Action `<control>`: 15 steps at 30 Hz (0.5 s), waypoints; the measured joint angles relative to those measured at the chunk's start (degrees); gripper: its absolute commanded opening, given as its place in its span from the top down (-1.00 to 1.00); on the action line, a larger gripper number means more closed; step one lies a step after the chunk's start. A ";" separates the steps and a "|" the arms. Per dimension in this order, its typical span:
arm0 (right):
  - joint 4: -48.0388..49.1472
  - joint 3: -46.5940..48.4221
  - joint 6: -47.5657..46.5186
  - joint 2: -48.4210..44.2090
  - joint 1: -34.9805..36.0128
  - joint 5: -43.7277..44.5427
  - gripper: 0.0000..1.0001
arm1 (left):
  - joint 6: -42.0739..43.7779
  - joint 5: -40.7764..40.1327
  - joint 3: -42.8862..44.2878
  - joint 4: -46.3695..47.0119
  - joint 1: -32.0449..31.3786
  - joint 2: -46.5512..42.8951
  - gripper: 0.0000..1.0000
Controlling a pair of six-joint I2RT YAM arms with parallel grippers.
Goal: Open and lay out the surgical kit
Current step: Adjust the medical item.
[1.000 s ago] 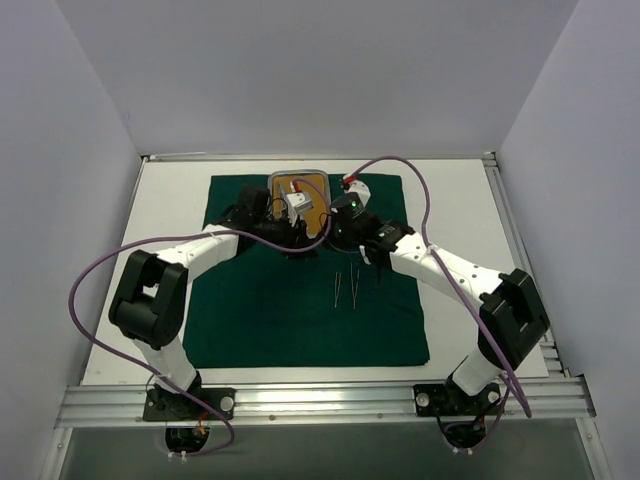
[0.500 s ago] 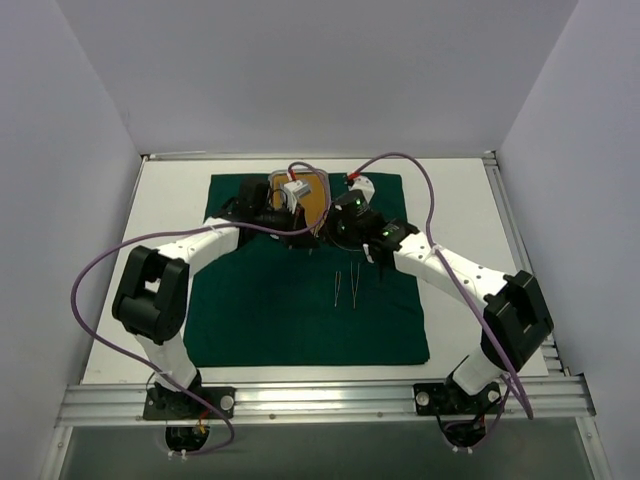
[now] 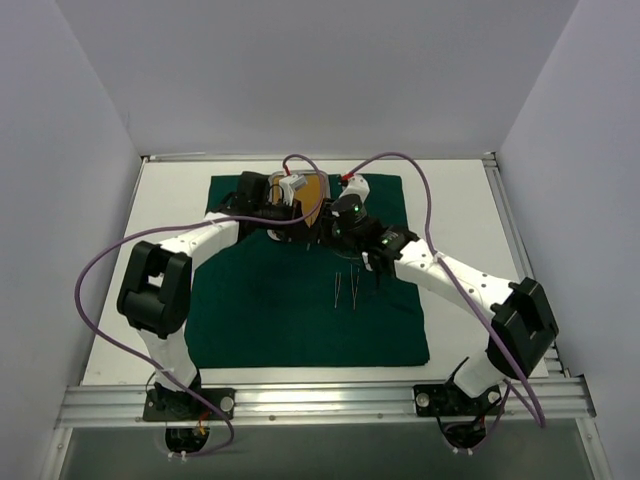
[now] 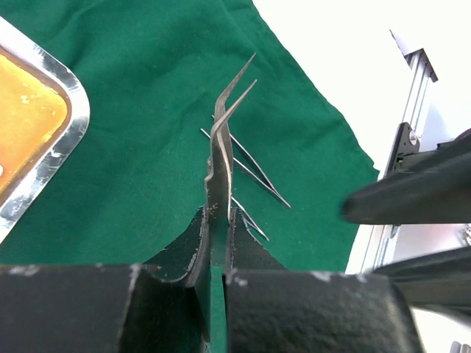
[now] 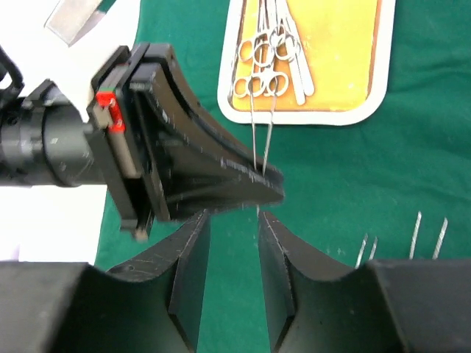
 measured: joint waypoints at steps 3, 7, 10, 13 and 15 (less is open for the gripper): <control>1.84 0.48 -0.15 2.32 0.04 0.76 0.42 | -0.66 0.48 0.00 0.00 -0.09 0.00 0.95; 2.62 0.98 -0.07 4.83 -1.05 1.62 0.42 | -0.98 1.05 -0.02 -0.02 -0.11 -0.04 0.95; 3.04 1.55 -0.07 6.34 -1.44 1.92 0.42 | -1.05 1.25 -0.02 0.00 -0.13 -0.04 0.95; 3.93 1.79 -0.09 7.17 -1.70 1.86 0.45 | -1.16 1.33 -0.04 0.00 -0.13 -0.04 0.95; 4.70 1.99 -0.13 7.67 -1.70 1.84 0.50 | -1.20 1.53 -0.04 0.00 -0.13 -0.04 0.95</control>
